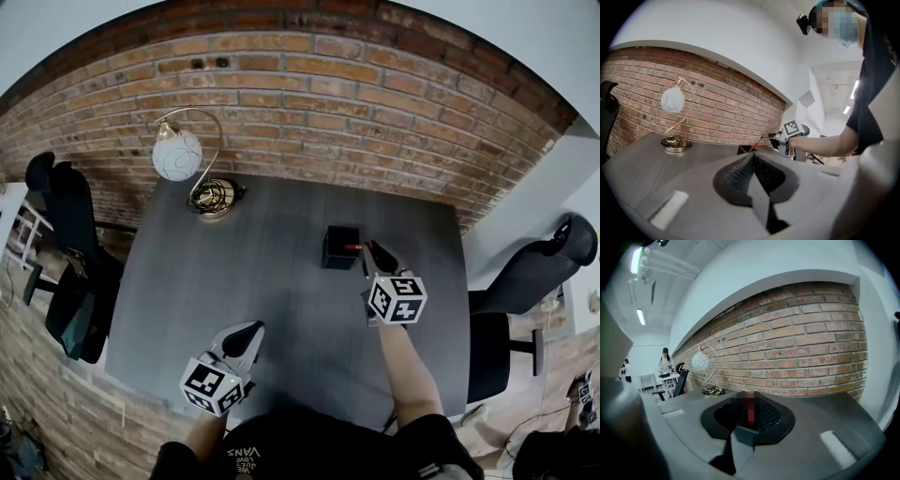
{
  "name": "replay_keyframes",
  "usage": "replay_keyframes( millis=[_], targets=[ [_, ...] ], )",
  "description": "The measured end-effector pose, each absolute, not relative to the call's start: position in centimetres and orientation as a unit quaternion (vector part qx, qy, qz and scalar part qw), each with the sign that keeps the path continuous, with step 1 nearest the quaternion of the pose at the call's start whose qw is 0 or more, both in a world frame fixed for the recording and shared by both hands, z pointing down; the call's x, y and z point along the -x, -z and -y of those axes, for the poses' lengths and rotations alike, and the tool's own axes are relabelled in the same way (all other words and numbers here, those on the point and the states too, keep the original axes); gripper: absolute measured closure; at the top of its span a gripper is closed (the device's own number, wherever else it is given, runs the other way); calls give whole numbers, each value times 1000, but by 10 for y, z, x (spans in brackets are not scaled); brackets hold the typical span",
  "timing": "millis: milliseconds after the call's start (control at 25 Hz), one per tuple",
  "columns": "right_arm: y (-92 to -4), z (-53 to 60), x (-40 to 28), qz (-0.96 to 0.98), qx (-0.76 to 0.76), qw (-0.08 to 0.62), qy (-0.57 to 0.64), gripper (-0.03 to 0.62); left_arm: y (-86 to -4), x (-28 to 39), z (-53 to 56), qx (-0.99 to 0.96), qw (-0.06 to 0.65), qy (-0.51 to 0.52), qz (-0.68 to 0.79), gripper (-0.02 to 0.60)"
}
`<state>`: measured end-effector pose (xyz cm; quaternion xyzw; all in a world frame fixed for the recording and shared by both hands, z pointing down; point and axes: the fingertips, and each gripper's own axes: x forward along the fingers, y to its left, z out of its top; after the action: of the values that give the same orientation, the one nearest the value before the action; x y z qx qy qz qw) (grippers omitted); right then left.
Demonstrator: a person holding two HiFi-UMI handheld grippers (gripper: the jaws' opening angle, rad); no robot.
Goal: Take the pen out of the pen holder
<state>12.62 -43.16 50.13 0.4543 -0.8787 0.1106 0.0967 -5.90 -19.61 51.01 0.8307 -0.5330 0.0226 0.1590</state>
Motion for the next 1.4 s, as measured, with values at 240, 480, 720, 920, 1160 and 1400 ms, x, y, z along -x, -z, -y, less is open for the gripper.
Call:
replay_keyframes(
  millis=[240,480,720,920,1160,1400],
  targets=[
    [-478,419,-134,881,-457,83,-96,537,-501,57,188,-834,148,-14,532,528],
    [-454,400,-138,883,-456,65,-85,539,-493,60,182,-838,137,-7,529,528],
    [-435,379,-138,887,-453,43,-81,539,-487,62,175,-840,131,0,527,528],
    [-431,357,-134,888,-451,32,-83,539,-484,65,168,-843,127,3,523,528],
    [-437,329,-131,886,-454,26,-93,540,-483,71,163,-849,126,6,513,528],
    [-446,305,-133,878,-466,28,-105,540,-483,74,162,-858,126,6,498,528]
  ],
)
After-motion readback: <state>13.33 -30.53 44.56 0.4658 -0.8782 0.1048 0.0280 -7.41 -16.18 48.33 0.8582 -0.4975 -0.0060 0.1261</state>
